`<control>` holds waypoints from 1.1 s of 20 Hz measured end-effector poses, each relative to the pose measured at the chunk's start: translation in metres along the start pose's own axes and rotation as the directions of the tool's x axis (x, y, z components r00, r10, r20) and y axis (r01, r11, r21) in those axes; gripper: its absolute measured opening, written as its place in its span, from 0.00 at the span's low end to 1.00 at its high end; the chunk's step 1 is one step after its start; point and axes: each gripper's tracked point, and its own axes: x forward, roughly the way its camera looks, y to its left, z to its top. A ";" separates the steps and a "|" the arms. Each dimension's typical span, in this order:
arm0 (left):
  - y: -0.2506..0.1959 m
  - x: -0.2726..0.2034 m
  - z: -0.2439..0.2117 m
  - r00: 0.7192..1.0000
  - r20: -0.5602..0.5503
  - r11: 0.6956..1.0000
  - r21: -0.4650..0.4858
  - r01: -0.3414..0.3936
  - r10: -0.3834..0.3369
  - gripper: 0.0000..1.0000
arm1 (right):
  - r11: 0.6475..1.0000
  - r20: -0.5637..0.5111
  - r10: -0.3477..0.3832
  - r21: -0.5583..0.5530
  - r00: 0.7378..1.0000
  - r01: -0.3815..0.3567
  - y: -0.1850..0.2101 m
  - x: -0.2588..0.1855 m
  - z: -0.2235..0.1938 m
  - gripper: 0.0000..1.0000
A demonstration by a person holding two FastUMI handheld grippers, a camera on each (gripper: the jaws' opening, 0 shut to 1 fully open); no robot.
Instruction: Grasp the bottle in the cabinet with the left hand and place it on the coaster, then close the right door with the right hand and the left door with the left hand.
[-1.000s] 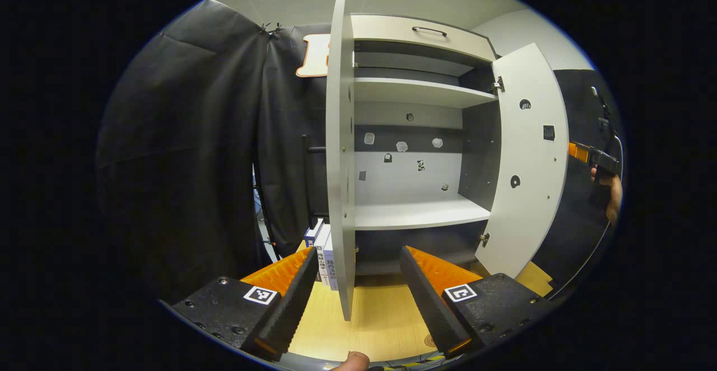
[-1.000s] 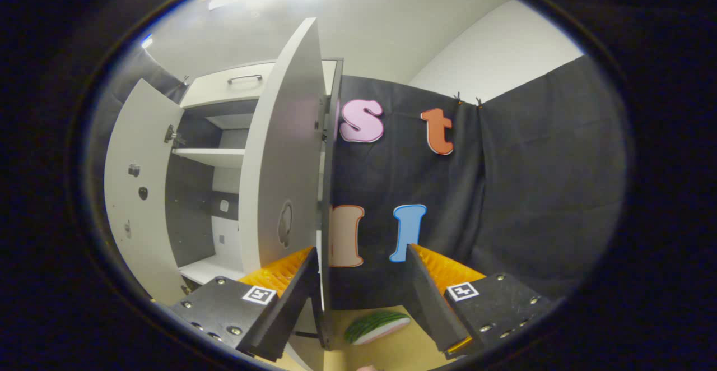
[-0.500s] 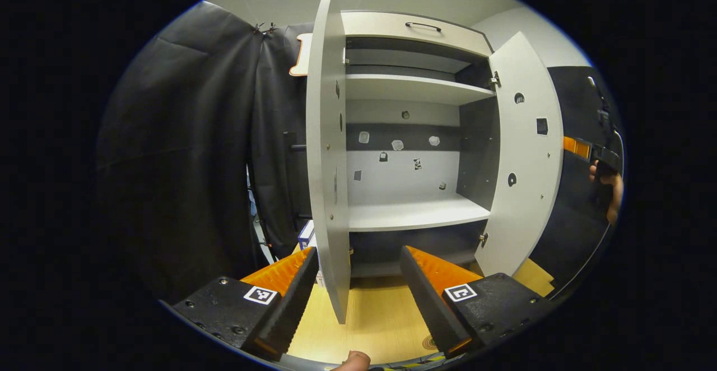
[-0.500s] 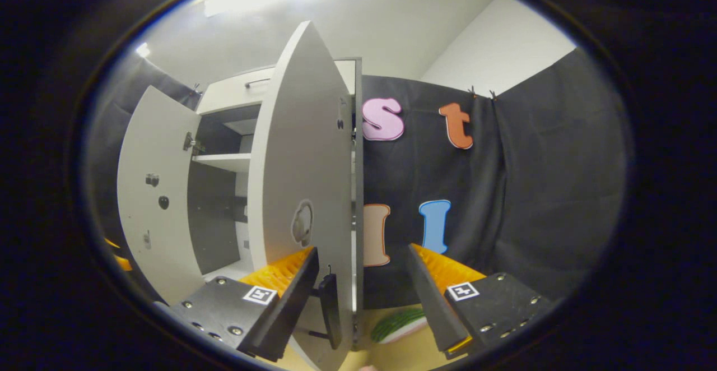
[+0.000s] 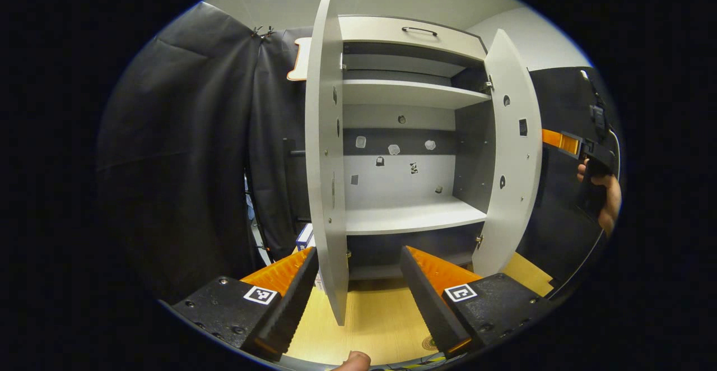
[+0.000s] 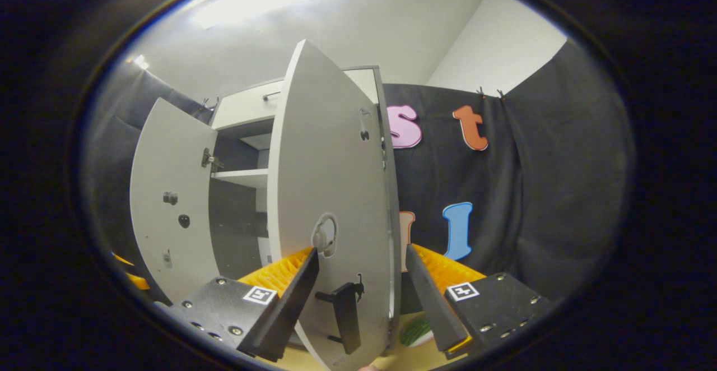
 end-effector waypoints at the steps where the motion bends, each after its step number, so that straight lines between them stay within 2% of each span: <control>1: 0.003 0.000 0.001 1.000 0.003 1.000 0.003 -0.006 0.006 0.93 | 1.000 0.013 -0.002 0.000 1.000 0.002 0.004 0.001 0.003 0.91; 3: 0.006 0.004 -0.001 1.000 0.002 1.000 -0.001 -0.018 0.018 0.95 | 1.000 0.027 -0.007 -0.014 1.000 0.007 0.010 0.004 0.004 0.95; 6: 0.018 0.003 -0.002 0.999 0.001 0.999 -0.014 -0.033 0.033 0.93 | 1.000 0.022 0.008 -0.025 1.000 -0.007 0.022 0.011 -0.003 0.95; 7: 0.022 0.002 -0.002 0.999 0.000 0.999 -0.014 -0.037 0.037 0.93 | 1.000 0.013 0.017 -0.018 1.000 -0.017 0.026 0.013 -0.005 0.99; 8: 0.026 0.000 -0.002 0.999 0.000 0.999 -0.014 -0.043 0.043 0.93 | 0.999 0.005 0.032 -0.010 0.999 -0.031 0.033 0.015 -0.009 0.95; 13: 0.045 0.000 -0.002 0.997 0.007 0.998 -0.004 -0.071 0.071 0.93 | 0.998 -0.008 0.066 -0.019 0.998 -0.066 0.055 0.017 -0.018 0.95; 14: 0.051 0.000 -0.003 0.997 0.006 0.997 -0.002 -0.081 0.081 0.93 | 0.997 -0.003 0.071 -0.020 0.997 -0.071 0.057 0.017 -0.017 0.92; 16: 0.063 0.000 -0.005 0.995 0.000 0.995 -0.004 -0.103 0.103 0.93 | 0.997 -0.004 0.070 -0.026 0.998 -0.070 0.058 0.017 -0.017 0.95; 18: 0.075 0.002 -0.007 0.992 -0.011 0.992 -0.008 -0.124 0.124 0.93 | 0.997 -0.013 0.075 -0.026 0.997 -0.075 0.061 0.014 -0.020 0.92; 19: 0.082 0.003 -0.005 0.991 -0.014 0.991 -0.008 -0.135 0.135 0.93 | 0.997 -0.018 0.075 -0.030 0.997 -0.076 0.062 0.013 -0.022 0.95; 21: 0.095 0.004 0.000 0.988 -0.010 0.988 -0.001 -0.156 0.156 0.93 | 0.996 -0.032 0.077 -0.047 0.996 -0.079 0.063 0.008 -0.029 0.95; 22: 0.103 0.005 -0.001 0.986 -0.008 0.986 0.002 -0.169 0.169 0.93 | 0.995 -0.039 0.079 -0.059 0.996 -0.081 0.064 0.006 -0.033 0.92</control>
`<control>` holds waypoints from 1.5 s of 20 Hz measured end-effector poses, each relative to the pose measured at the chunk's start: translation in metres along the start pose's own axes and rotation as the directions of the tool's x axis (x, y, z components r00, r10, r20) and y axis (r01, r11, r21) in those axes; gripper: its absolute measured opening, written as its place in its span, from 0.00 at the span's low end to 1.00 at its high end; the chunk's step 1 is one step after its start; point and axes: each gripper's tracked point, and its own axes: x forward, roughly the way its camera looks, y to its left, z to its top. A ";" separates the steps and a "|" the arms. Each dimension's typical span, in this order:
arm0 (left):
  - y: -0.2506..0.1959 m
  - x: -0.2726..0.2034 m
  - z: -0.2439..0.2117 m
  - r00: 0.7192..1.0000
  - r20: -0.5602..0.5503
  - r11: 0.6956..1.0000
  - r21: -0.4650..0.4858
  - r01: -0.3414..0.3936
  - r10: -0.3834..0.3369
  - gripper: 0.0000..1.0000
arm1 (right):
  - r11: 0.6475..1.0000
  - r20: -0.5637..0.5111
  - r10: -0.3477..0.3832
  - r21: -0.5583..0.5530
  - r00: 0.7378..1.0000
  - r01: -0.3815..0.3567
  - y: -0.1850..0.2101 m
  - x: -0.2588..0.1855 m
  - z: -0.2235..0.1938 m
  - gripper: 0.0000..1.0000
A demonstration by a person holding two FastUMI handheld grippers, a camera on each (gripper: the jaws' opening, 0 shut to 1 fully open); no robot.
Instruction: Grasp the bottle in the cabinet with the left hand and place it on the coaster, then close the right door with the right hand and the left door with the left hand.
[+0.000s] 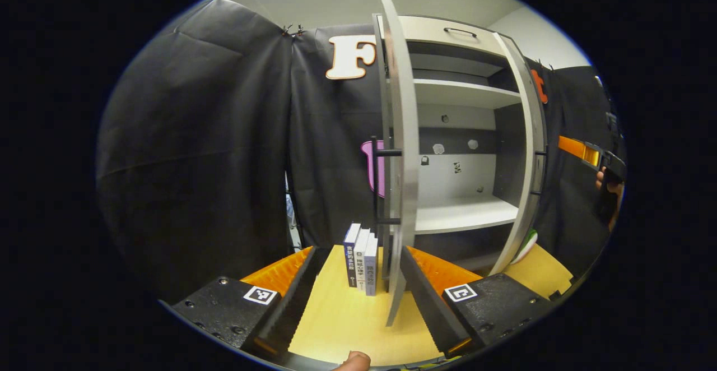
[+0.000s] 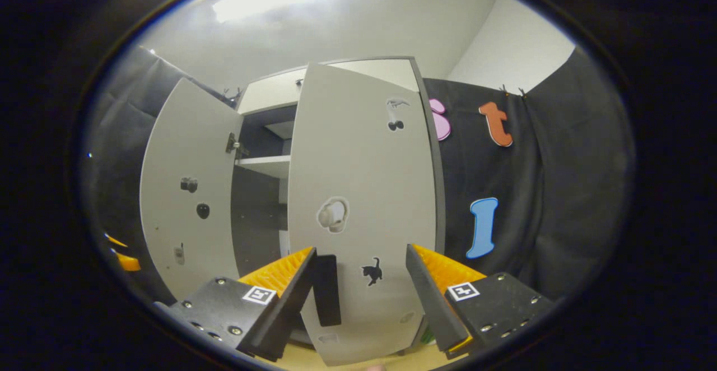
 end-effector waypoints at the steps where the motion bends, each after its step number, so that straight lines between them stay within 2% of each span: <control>1: 0.008 0.003 -0.001 1.000 -0.001 1.000 -0.001 -0.017 0.017 0.93 | 1.000 -0.008 0.002 -0.011 1.000 -0.002 0.001 -0.002 -0.004 0.92; 3: 0.023 0.009 -0.002 0.999 -0.008 0.999 -0.010 -0.043 0.042 0.95 | 1.000 -0.023 0.007 -0.029 1.000 -0.008 0.003 -0.004 -0.010 0.92; 4: 0.031 0.013 -0.002 0.998 -0.013 0.998 -0.015 -0.058 0.058 0.93 | 0.999 -0.031 0.009 -0.036 0.999 -0.010 0.003 -0.005 -0.013 0.95; 6: 0.044 0.021 0.000 0.996 -0.016 0.997 -0.011 -0.083 0.082 0.93 | 0.999 -0.038 0.009 -0.046 0.999 -0.011 0.002 -0.009 -0.016 0.92; 11: 0.069 0.048 0.007 0.992 -0.005 0.992 0.004 -0.124 0.124 0.93 | 0.998 -0.065 -0.001 -0.055 0.998 -0.003 -0.006 -0.016 -0.027 0.92; 14: 0.071 0.067 0.012 0.993 -0.009 0.993 -0.018 -0.114 0.114 0.93 | 0.999 -0.089 0.001 -0.051 0.996 -0.006 -0.011 -0.023 -0.032 0.92; 18: 0.068 0.088 0.033 0.995 0.030 0.995 -0.013 -0.099 0.099 0.94 | 0.999 -0.117 0.040 0.002 0.992 -0.040 -0.010 -0.034 -0.033 0.99; 19: 0.064 0.093 0.039 0.995 0.040 0.996 -0.009 -0.089 0.089 0.95 | 0.999 -0.114 0.042 0.020 0.993 -0.040 -0.012 -0.037 -0.030 0.95; 22: 0.047 0.105 0.047 0.998 0.053 0.999 0.037 -0.039 0.038 0.93 | 1.000 -0.100 0.016 0.024 0.995 -0.013 -0.027 -0.045 -0.022 0.95; 24: 0.035 0.104 0.053 0.998 0.063 0.996 0.085 -0.028 0.023 0.96 | 1.000 -0.112 0.010 0.016 0.994 -0.009 -0.034 -0.051 -0.026 0.92; 26: 0.035 0.106 0.058 0.995 0.093 0.989 0.140 -0.043 0.030 0.83 | 1.000 -0.119 0.003 0.014 0.993 -0.001 -0.039 -0.059 -0.029 0.95; 28: 0.037 0.107 0.054 0.996 0.080 0.991 0.122 -0.055 0.045 0.84 | 1.000 -0.118 -0.005 0.019 0.993 0.007 -0.046 -0.062 -0.031 0.95; 30: 0.033 0.105 0.047 0.998 0.040 0.998 0.048 -0.039 0.037 0.84 | 1.000 -0.120 -0.007 0.025 0.993 0.010 -0.049 -0.065 -0.035 0.95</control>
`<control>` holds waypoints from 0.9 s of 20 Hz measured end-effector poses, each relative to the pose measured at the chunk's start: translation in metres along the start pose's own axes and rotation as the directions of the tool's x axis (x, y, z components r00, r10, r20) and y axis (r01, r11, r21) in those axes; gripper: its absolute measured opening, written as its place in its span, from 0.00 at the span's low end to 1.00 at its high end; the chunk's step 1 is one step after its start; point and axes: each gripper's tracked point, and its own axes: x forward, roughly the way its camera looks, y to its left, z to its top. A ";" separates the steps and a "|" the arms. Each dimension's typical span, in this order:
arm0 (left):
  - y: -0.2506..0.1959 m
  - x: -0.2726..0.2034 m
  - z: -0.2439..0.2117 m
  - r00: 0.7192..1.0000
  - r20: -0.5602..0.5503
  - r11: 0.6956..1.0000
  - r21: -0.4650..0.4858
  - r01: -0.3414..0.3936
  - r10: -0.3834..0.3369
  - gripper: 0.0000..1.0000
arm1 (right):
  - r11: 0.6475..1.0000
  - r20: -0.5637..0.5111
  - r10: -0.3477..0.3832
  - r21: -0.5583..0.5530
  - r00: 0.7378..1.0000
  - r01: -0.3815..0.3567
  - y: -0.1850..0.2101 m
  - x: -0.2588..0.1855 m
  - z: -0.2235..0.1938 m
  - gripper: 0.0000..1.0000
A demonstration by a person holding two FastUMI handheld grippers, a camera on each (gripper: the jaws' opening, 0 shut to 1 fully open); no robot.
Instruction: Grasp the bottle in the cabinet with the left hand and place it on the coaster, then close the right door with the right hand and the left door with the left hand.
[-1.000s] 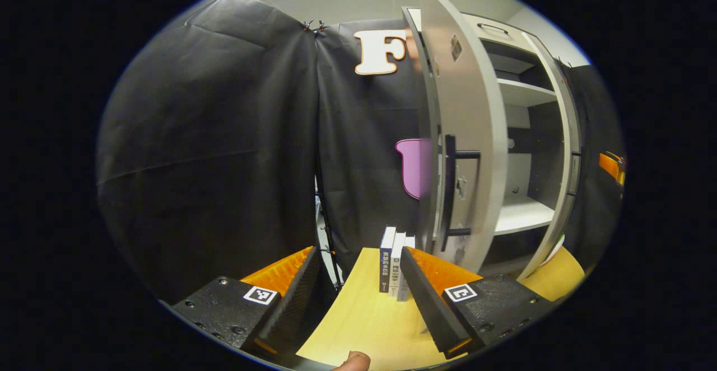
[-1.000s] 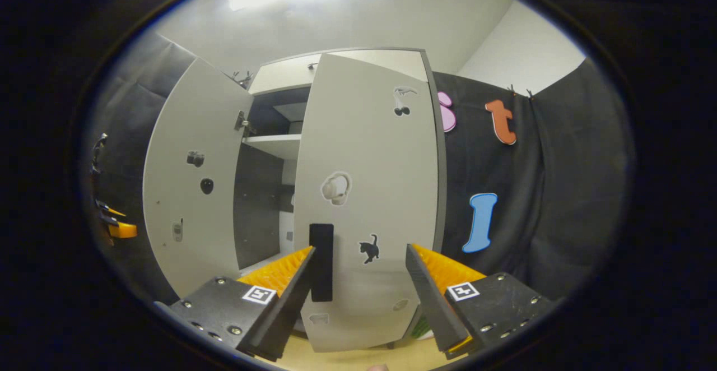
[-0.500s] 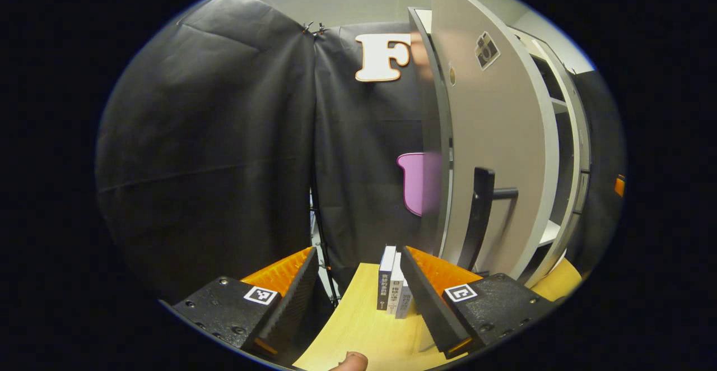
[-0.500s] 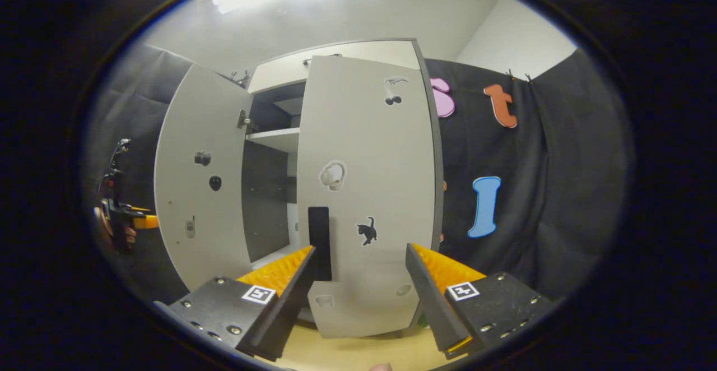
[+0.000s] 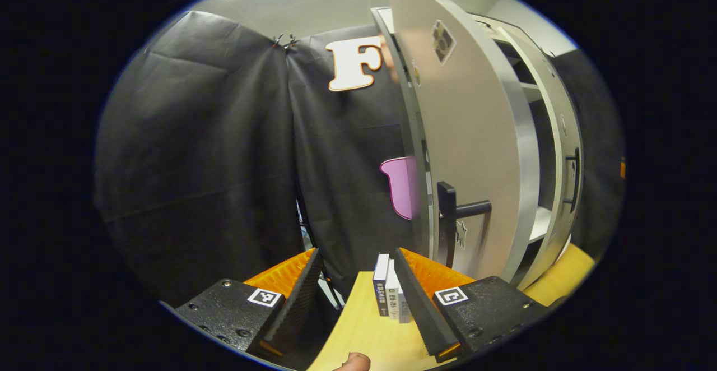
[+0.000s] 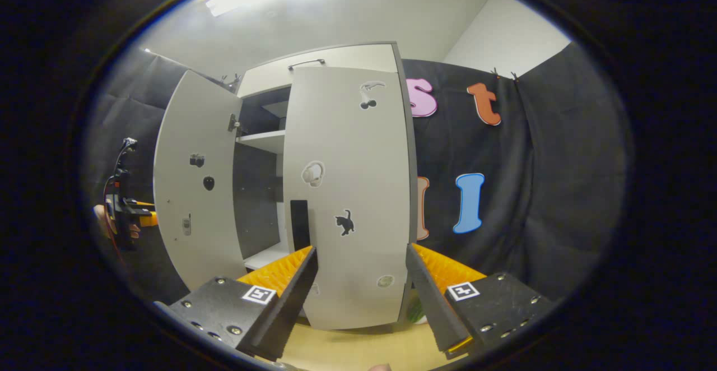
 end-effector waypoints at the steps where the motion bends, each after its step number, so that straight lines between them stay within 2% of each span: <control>1: -0.006 -0.001 -0.003 1.000 -0.019 0.999 -0.048 0.013 -0.014 0.84 | 1.000 -0.002 0.003 0.000 1.000 -0.003 0.000 -0.001 -0.001 0.95; 3: -0.019 -0.004 -0.005 0.998 -0.039 0.995 -0.092 0.043 -0.047 0.84 | 1.000 -0.002 0.004 -0.010 1.000 -0.004 -0.002 -0.003 -0.002 0.95; 7: -0.047 -0.010 0.015 0.997 0.018 0.997 -0.010 0.079 -0.079 0.85 | 1.000 -0.007 0.005 0.000 1.000 -0.005 -0.002 -0.008 -0.002 0.95; 13: -0.078 -0.012 0.025 0.993 0.034 0.993 -0.011 0.117 -0.116 0.83 | 1.000 -0.011 -0.024 0.019 1.000 0.024 -0.012 -0.018 0.004 0.95; 18: -0.114 -0.009 0.026 0.986 0.020 0.983 -0.073 0.168 -0.167 0.84 | 0.998 -0.011 -0.050 0.032 0.999 0.051 -0.022 -0.023 0.007 0.96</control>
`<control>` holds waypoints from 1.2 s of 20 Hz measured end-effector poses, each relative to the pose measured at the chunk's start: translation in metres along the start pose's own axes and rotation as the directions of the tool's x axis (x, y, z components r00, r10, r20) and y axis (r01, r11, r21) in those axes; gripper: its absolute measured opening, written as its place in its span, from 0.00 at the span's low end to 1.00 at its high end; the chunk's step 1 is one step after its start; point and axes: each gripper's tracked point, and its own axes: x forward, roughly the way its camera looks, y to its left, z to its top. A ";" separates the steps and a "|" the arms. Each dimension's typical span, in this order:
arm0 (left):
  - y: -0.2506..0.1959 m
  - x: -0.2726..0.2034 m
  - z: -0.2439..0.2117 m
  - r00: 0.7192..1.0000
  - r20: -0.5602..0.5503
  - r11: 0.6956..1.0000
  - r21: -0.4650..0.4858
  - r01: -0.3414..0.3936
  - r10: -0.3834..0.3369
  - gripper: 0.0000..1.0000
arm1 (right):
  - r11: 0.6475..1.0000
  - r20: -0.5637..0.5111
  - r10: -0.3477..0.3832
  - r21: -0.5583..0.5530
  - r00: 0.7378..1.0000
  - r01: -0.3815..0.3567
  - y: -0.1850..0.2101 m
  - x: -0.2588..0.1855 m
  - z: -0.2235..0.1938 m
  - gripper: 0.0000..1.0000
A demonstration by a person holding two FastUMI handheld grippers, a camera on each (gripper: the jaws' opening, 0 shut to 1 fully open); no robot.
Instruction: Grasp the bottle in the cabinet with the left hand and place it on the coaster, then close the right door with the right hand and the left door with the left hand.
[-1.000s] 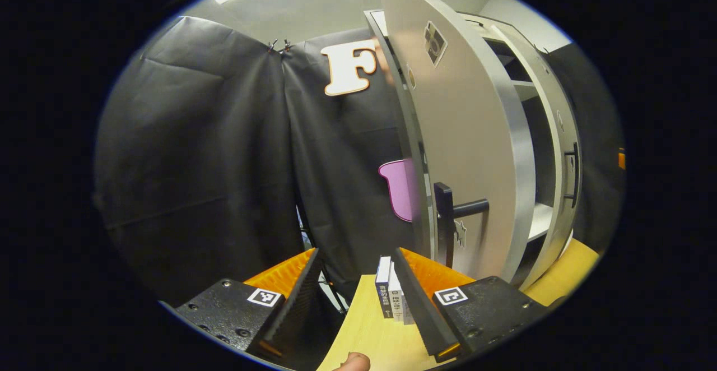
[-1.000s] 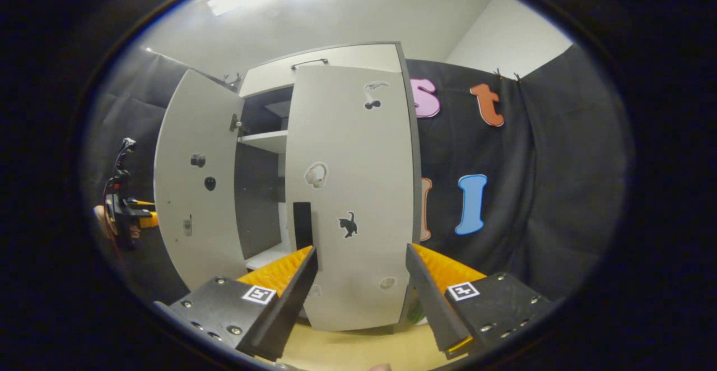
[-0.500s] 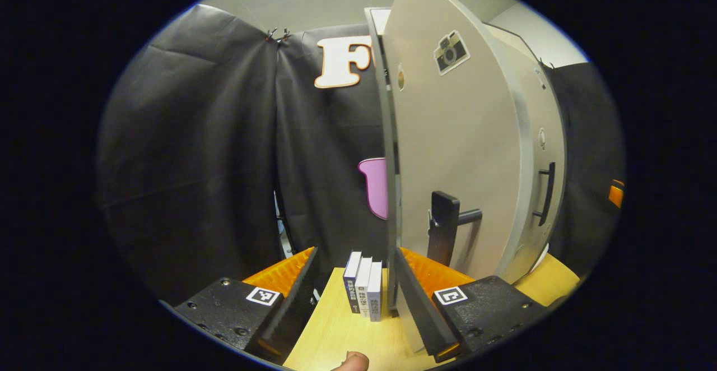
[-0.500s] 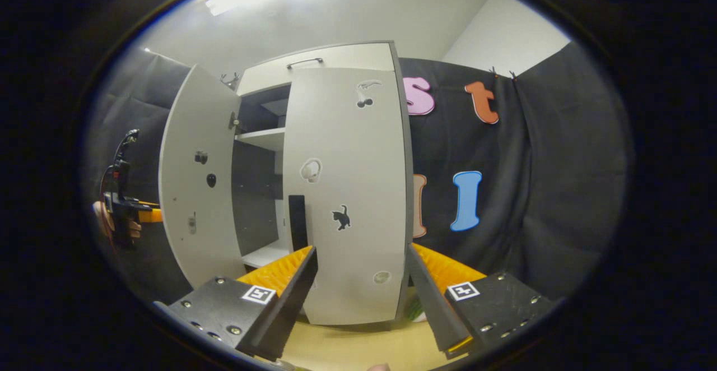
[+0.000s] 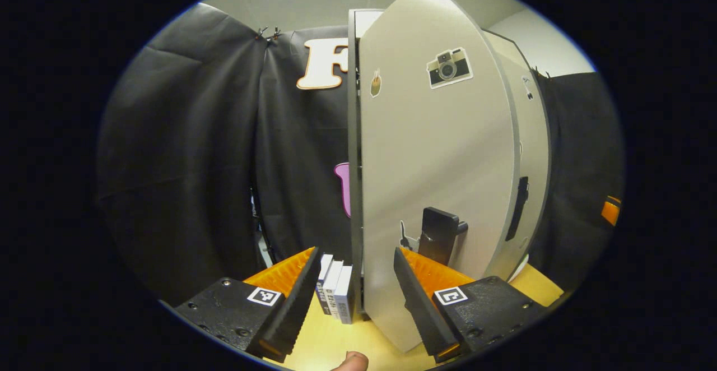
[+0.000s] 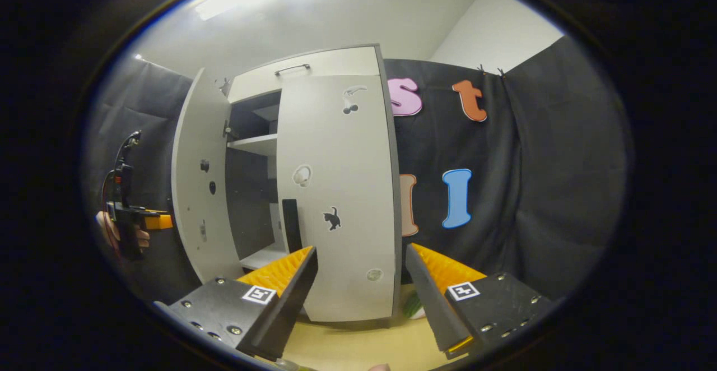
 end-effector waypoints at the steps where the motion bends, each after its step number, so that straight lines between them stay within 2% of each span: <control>1: -0.008 0.002 0.001 1.000 0.003 1.000 -0.001 0.014 -0.014 0.84 | 1.000 -0.001 -0.003 0.001 1.000 0.003 -0.002 0.000 0.000 0.96; 4: -0.030 0.012 0.006 0.999 0.016 0.999 -0.013 0.048 -0.048 0.84 | 1.000 0.000 -0.013 0.001 1.000 0.013 -0.006 -0.003 0.003 0.96; 6: -0.048 0.013 0.006 0.996 0.009 0.996 -0.014 0.086 -0.086 0.88 | 1.000 -0.003 -0.024 -0.003 1.000 0.024 -0.012 -0.006 0.002 0.96; 11: -0.075 0.027 0.010 0.993 0.016 0.993 0.006 0.114 -0.114 0.88 | 0.998 0.001 -0.062 0.012 0.998 0.062 -0.031 -0.013 0.002 0.96; 14: -0.084 0.031 0.010 0.994 0.017 0.994 0.002 0.110 -0.110 0.89 | 0.997 -0.004 -0.079 0.013 0.997 0.079 -0.039 -0.013 0.001 0.96; 16: -0.090 0.031 0.008 0.993 0.015 0.993 -0.002 0.117 -0.117 0.89 | 0.997 -0.004 -0.079 0.018 0.997 0.079 -0.039 -0.012 0.001 0.92; 17: -0.092 0.030 0.008 0.993 0.018 0.993 0.002 0.121 -0.121 0.89 | 0.997 -0.003 -0.079 0.016 0.997 0.079 -0.039 -0.011 0.002 0.96; 24: -0.090 0.021 0.003 0.994 0.012 0.994 0.008 0.109 -0.109 0.89 | 0.998 -0.011 -0.066 0.017 0.998 0.066 -0.033 -0.011 0.001 0.96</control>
